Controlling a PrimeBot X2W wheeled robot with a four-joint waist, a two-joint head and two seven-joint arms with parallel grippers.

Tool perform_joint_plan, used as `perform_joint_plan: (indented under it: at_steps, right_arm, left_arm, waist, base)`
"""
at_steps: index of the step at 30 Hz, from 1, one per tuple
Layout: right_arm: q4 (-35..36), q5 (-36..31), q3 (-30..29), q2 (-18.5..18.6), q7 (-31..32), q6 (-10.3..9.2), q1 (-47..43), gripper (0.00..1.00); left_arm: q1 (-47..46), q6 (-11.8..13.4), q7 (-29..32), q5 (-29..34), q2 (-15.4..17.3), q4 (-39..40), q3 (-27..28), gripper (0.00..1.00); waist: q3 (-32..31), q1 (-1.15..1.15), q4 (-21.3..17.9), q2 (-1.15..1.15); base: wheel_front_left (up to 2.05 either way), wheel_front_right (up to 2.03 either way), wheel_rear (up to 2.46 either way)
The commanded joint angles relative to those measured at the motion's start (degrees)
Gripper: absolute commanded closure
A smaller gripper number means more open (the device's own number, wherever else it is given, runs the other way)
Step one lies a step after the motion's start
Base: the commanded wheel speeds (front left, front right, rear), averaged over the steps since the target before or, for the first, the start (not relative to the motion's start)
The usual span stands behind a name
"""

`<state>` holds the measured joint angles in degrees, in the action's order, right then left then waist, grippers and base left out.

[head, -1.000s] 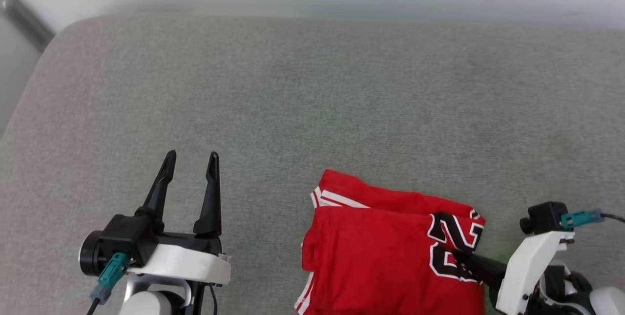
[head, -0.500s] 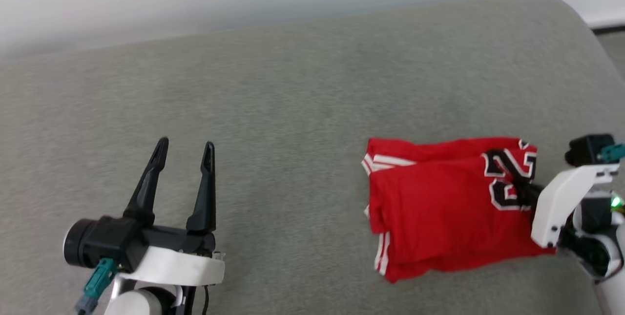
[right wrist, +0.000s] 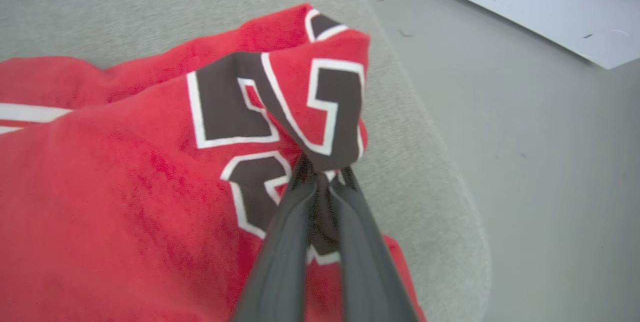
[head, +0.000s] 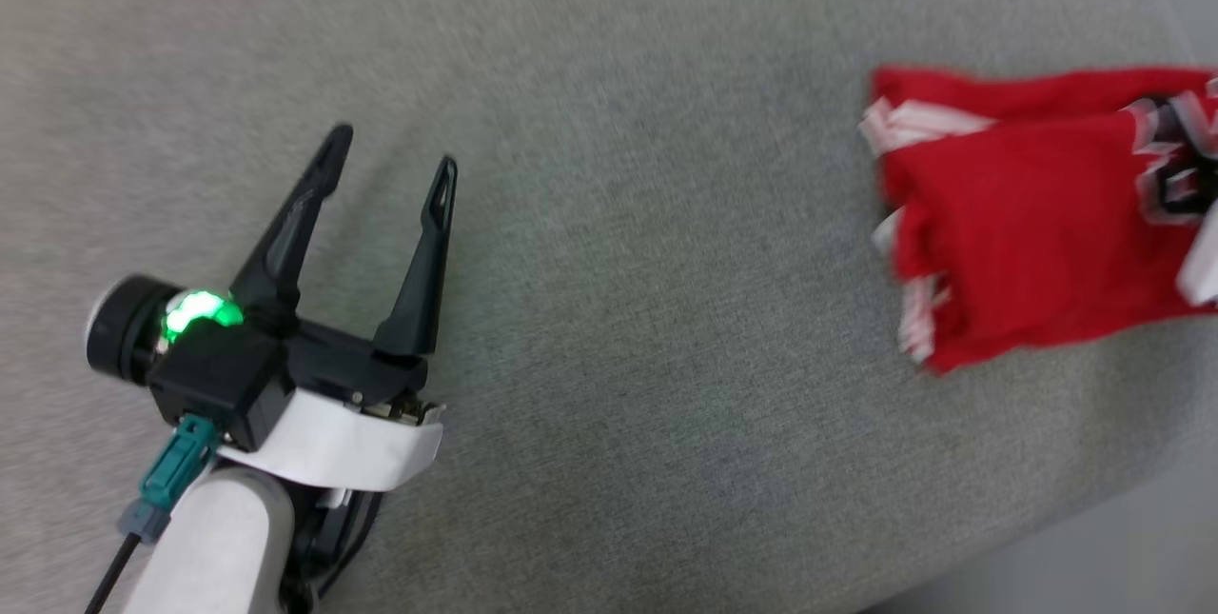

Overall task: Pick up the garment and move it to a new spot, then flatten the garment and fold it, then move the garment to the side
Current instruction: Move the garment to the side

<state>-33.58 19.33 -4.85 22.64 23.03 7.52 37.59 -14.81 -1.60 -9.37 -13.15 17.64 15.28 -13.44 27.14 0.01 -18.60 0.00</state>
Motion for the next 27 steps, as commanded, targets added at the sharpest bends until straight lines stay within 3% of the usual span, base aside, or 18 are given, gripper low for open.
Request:
perform_joint_plan:
  at_steps: [1,6,12,14,15,27]
  right_arm:
    - [-0.3,-0.7,-1.2,0.8,-1.0,-0.06,1.8,1.00]
    - [-3.8,-6.3,-9.1,1.4,-6.0,-0.05,6.9,1.00]
    - [-7.5,-11.3,-14.0,-1.2,-10.8,-0.05,10.4,1.00]
    - [-9.4,-12.4,-15.1,-2.2,-12.1,-0.05,10.8,0.53]
    - [-10.2,-13.0,-15.5,-2.4,-12.8,-0.05,11.0,0.00]
    - [-12.5,-17.7,-19.6,-2.6,-24.2,-0.05,9.8,0.00]
  left_arm:
    - [-1.1,-0.4,0.1,0.4,0.3,0.4,-0.1,0.00]
    - [-4.2,-1.4,1.6,0.9,1.3,1.9,-0.8,0.00]
    - [-6.3,-1.8,2.3,1.3,1.9,2.4,-1.4,0.00]
    - [-6.5,-1.8,2.3,1.2,1.9,2.2,-1.6,0.00]
    - [-6.6,-1.8,2.2,1.1,1.9,2.2,-1.7,0.00]
    - [-4.3,-1.1,-0.6,-0.3,0.2,-2.0,-3.0,0.00]
  waist:
    - [4.7,-0.01,-2.2,0.00]
    - [8.6,-0.01,-1.4,0.00]
    - [11.4,-0.01,-0.4,0.00]
    - [11.6,-0.01,-0.2,0.00]
    - [11.6,-0.01,-0.1,0.00]
    - [4.7,-0.01,1.2,0.00]
  base:
    - [0.00,0.00,0.00]
    - [0.00,0.00,0.00]
    - [0.00,0.00,0.00]
    - [0.00,0.00,0.00]
    - [0.00,0.00,0.00]
    - [0.00,0.00,0.00]
